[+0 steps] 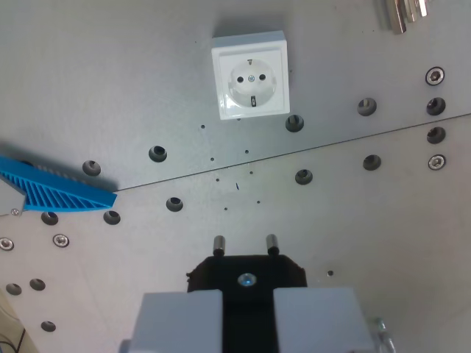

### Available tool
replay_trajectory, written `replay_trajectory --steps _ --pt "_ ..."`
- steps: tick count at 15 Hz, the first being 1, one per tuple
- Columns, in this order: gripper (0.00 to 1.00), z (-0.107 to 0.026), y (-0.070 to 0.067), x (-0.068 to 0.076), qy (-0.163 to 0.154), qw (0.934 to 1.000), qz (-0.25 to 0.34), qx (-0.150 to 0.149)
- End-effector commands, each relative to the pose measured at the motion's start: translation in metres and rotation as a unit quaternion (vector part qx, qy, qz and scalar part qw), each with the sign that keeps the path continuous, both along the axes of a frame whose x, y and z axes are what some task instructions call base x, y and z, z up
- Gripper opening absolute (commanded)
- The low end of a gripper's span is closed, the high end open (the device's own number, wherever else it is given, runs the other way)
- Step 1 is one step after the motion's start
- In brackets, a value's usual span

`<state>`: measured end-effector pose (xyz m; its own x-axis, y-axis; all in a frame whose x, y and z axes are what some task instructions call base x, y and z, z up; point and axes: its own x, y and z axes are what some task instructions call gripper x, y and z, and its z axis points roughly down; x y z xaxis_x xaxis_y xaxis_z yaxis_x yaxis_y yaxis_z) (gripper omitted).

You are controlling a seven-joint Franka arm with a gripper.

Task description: Move above the white socket

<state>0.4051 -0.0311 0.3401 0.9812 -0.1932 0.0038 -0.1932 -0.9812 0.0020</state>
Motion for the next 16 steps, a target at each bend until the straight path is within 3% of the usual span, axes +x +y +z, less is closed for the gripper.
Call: replay_trajectory --steps 1,9,16 --pt "0.0 0.0 0.0 0.0 0.0 1.0 0.0 0.0" --pt "0.0 -0.002 0.0 0.0 0.0 1.0 0.001 0.001" --pt "0.0 -0.014 -0.001 -0.001 -0.016 0.9999 0.007 0.0"
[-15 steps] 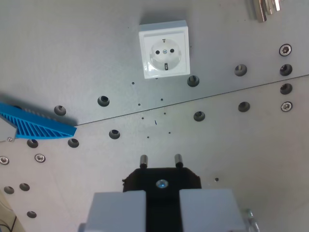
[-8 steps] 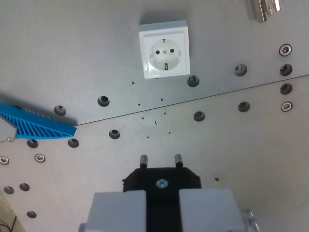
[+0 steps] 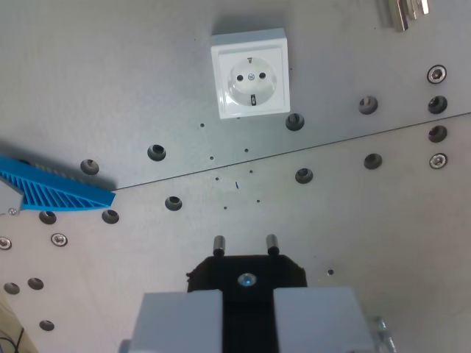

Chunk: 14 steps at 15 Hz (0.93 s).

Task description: Move above the white socket

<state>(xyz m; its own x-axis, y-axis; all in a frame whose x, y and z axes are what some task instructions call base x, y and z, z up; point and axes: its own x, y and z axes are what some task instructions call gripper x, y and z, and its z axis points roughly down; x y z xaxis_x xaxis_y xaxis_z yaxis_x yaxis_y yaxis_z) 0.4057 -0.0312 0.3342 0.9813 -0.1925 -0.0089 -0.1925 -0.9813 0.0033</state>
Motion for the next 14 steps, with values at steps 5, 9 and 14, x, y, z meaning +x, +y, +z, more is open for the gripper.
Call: replay_trajectory --steps 5,9,14 --pt "0.0 -0.024 -0.002 -0.002 -0.037 0.9992 0.012 -0.001" --pt "0.0 -0.039 -0.003 -0.003 -0.04 0.9991 0.015 0.0" --pt "0.0 -0.062 -0.006 -0.002 -0.034 0.9992 0.02 0.002"
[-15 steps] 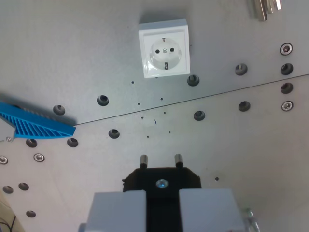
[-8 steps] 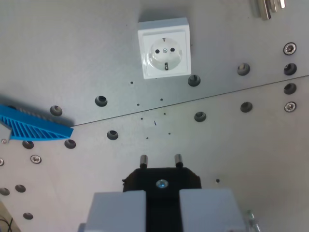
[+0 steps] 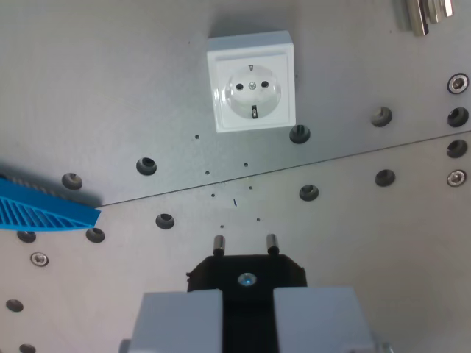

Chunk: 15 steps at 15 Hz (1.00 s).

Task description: Move above the white socket

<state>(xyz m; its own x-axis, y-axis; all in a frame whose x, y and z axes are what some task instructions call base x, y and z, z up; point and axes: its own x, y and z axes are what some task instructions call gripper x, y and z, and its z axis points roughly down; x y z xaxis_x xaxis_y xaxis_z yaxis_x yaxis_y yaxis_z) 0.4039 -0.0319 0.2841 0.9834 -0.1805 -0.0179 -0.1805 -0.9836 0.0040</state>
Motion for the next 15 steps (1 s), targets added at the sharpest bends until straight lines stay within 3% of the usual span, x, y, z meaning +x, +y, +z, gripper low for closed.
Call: replay_trajectory --steps 1,15 --pt "0.0 -0.017 -0.006 0.0 -0.038 0.9991 0.016 0.002" --pt "0.0 -0.087 -0.012 -0.003 -0.043 0.9986 0.029 0.0"
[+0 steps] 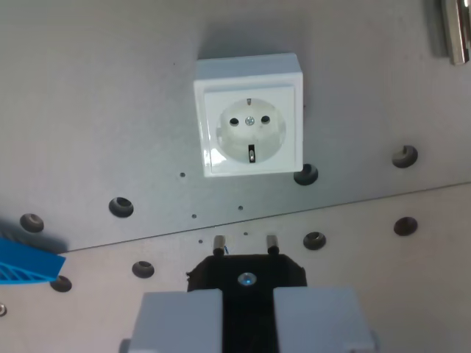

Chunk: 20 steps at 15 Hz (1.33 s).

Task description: Move above the white socket

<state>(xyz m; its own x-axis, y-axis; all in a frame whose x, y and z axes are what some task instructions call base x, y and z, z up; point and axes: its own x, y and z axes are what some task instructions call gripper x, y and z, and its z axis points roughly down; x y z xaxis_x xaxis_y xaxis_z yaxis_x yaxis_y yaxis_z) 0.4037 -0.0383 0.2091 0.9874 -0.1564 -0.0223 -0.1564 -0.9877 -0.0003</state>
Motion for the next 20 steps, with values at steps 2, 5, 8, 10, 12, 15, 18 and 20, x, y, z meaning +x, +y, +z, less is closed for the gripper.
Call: replay_trajectory --steps 2,5,8,10,12,15,18,20 --pt "0.0 -0.022 -0.006 -0.003 -0.046 0.9987 0.019 -0.002" --pt "0.0 -0.037 -0.007 -0.003 -0.045 0.9988 0.021 -0.001" --pt "0.0 -0.053 -0.007 -0.004 -0.045 0.9988 0.021 0.0" --pt "0.0 -0.063 -0.008 -0.004 -0.045 0.9987 0.023 0.0" --pt "0.0 -0.072 -0.008 -0.005 -0.047 0.9986 0.024 0.001" --pt "0.0 -0.084 -0.008 -0.006 -0.049 0.9985 0.025 0.002" --pt "0.0 -0.092 -0.009 -0.008 -0.05 0.9985 0.023 0.002" --pt "0.0 -0.096 -0.009 -0.009 -0.051 0.9985 0.022 0.003"
